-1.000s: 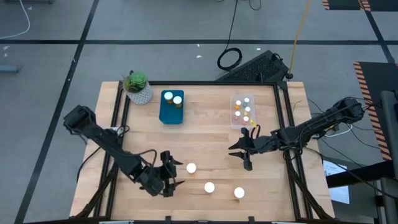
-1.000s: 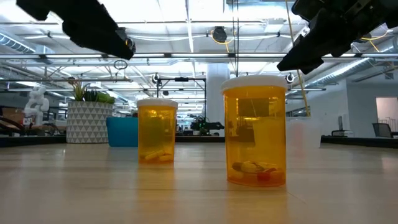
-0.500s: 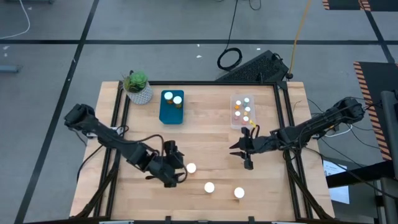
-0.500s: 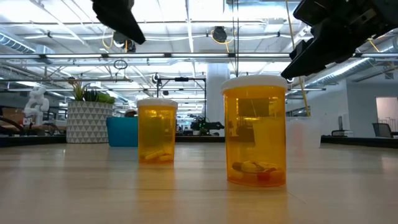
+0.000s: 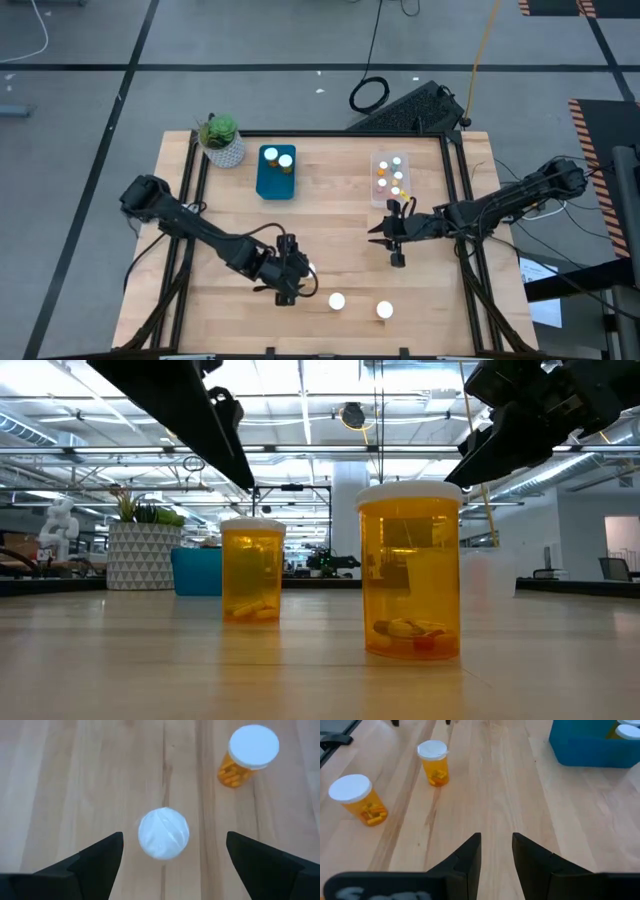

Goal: Pick and place medicine bottles into bin by pill shape (circle, oval)
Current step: Put the large orange pill bottle into the blue bin

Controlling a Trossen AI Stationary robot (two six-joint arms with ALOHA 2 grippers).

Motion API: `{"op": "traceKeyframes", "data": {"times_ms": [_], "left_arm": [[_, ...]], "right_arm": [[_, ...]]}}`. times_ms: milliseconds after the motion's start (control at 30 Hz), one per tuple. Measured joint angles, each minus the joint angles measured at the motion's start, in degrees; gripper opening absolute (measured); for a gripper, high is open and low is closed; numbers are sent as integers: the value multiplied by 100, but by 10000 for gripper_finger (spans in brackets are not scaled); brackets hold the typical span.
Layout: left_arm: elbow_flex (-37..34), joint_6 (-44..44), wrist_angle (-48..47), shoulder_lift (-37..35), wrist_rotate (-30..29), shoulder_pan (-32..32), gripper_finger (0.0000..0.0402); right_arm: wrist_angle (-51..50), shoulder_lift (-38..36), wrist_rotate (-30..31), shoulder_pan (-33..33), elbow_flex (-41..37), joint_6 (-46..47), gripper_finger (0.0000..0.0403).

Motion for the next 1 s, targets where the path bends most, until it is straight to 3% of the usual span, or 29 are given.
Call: {"op": "traceKeyframes", "data": {"times_ms": [533, 1000], "left_arm": [[0, -80, 159, 396, -314, 44, 358], [-205, 81, 365, 596, 139, 278, 347]], "right_arm": [[-17, 0, -12, -34, 0, -98, 102], [-5, 0, -162, -23, 0, 74, 102]]}}
